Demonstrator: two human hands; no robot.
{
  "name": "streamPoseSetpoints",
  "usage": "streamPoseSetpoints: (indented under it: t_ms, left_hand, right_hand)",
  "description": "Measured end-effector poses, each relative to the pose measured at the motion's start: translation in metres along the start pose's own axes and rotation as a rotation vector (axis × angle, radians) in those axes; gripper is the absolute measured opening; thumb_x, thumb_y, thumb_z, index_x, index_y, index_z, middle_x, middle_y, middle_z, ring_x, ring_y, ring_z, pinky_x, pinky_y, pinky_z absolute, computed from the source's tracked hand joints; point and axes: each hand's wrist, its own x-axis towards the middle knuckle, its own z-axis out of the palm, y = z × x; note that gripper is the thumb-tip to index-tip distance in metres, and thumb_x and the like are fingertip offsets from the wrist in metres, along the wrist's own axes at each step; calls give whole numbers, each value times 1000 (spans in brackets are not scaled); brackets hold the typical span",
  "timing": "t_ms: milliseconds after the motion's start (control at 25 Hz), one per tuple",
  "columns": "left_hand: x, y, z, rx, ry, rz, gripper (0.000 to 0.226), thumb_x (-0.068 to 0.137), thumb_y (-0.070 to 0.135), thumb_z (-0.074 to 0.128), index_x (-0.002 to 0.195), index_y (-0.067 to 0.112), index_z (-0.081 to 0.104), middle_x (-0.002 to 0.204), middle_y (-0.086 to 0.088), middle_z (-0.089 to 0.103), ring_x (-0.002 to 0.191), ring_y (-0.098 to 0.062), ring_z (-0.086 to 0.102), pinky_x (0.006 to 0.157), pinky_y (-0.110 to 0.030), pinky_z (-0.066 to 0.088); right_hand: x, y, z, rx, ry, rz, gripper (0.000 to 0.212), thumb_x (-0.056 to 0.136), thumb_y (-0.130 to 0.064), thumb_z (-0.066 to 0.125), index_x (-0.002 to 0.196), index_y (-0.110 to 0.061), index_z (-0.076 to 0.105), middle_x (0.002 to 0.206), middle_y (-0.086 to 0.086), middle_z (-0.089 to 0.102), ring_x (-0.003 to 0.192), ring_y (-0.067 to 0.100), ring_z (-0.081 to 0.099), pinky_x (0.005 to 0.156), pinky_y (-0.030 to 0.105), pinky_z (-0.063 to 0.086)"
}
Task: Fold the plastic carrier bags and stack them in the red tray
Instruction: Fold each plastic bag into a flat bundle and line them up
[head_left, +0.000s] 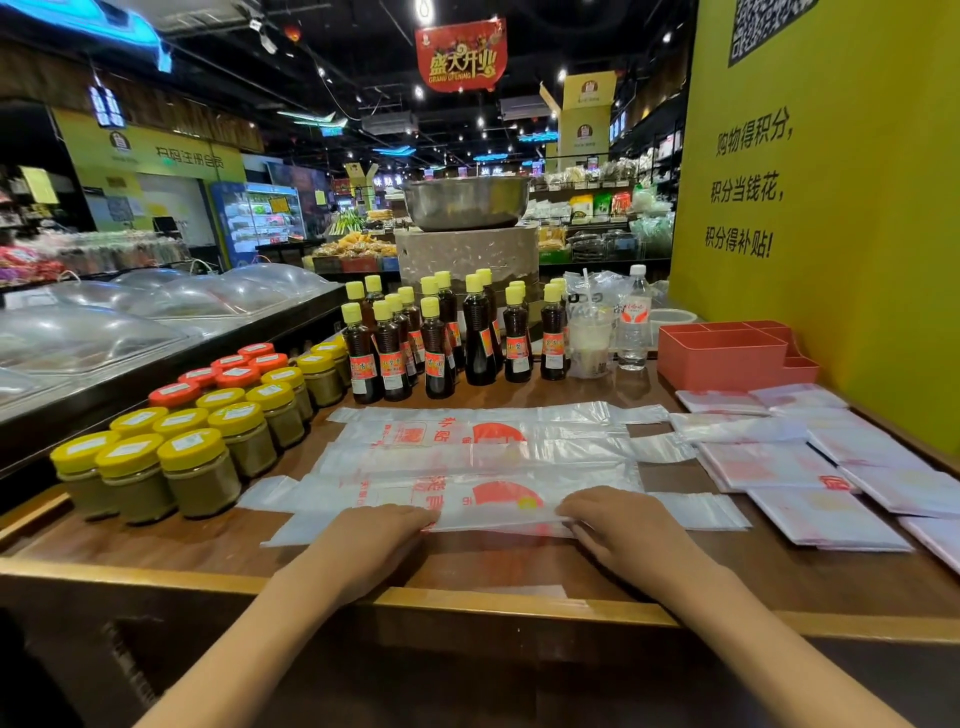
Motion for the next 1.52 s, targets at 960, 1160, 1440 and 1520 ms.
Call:
streamPoseSetpoints:
  t_ms: [960,1160,1440,1520]
  left_hand:
    - [44,16,28,-111,146,-181,45,95,59,41,128,31,56,130,12,56,111,-7,50,94,-23,38]
    - [41,18,28,-205,52,-227,51,88,68,50,122,31,47,123,9,57,99,-9,51,87,-23,43]
    - [32,17,24,-229,-103,-232,73,89,70,48,149,30,35,156,5,37,140,-16,38,116,-39,32]
    - [29,19,19,-229,-57,-259,61,87,70,52,132,28,47,132,4,56,113,-13,54,97,-31,45]
  right_hand:
    - [78,-65,42,304,-93,203,36,102,-44,43,130,-26,58,130,-4,59,111,13,57,99,31,47]
    - [74,-65,54,249,-88,118,46,100,-46,44,142,-28,49,141,-7,51,122,11,48,107,29,38]
    - [68,-64,55,273,-155,64,47,99,-43,41,144,-31,42,147,-8,46,129,13,43,114,34,28]
    - [69,-64,57,215,-173,62,49,102,-44,34,150,-33,36,157,-8,37,144,13,32,123,40,18]
